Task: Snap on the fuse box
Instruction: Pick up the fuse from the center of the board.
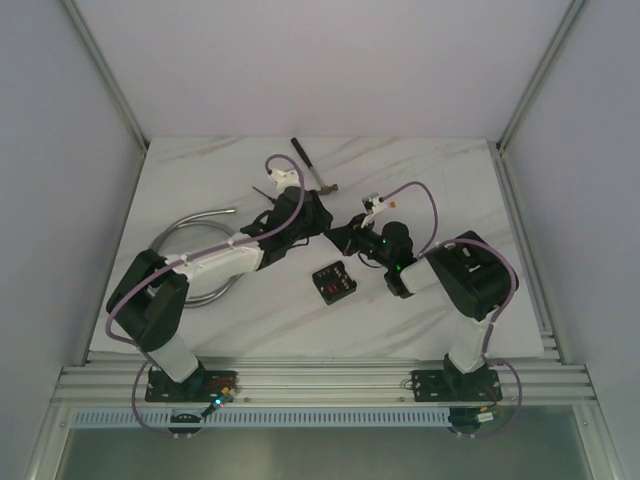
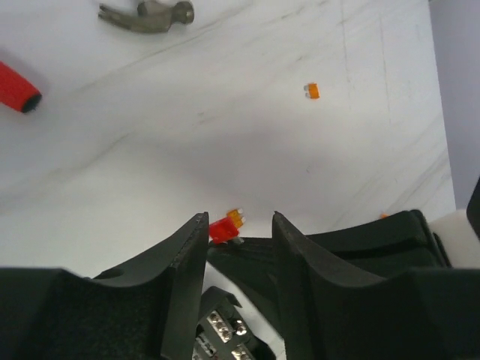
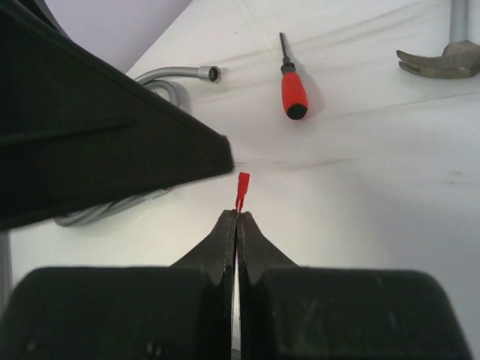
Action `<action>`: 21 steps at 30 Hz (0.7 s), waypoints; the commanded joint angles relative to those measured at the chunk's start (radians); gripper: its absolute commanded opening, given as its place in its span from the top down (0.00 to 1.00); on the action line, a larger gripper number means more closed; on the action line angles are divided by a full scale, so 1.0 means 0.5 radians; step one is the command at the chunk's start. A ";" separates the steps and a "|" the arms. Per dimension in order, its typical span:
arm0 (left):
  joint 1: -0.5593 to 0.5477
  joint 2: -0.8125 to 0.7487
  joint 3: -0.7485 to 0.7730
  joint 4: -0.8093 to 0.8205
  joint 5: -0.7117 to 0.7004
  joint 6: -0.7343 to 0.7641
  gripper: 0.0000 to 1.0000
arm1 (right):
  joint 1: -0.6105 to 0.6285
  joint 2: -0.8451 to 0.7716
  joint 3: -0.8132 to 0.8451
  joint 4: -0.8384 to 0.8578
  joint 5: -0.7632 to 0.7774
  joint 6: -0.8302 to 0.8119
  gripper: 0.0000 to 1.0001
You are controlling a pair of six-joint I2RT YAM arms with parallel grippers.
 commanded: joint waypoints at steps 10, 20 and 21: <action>0.360 -0.479 -0.395 0.619 1.156 0.822 0.40 | -0.291 -0.480 0.040 -0.388 -1.060 -0.262 1.00; 0.423 -0.653 -0.510 0.871 1.904 1.052 0.38 | -0.313 -0.829 0.199 -0.970 -1.538 -0.525 1.00; 0.421 -0.653 -0.517 0.893 1.963 1.062 0.38 | -0.314 -0.847 0.204 -0.978 -1.560 -0.524 1.00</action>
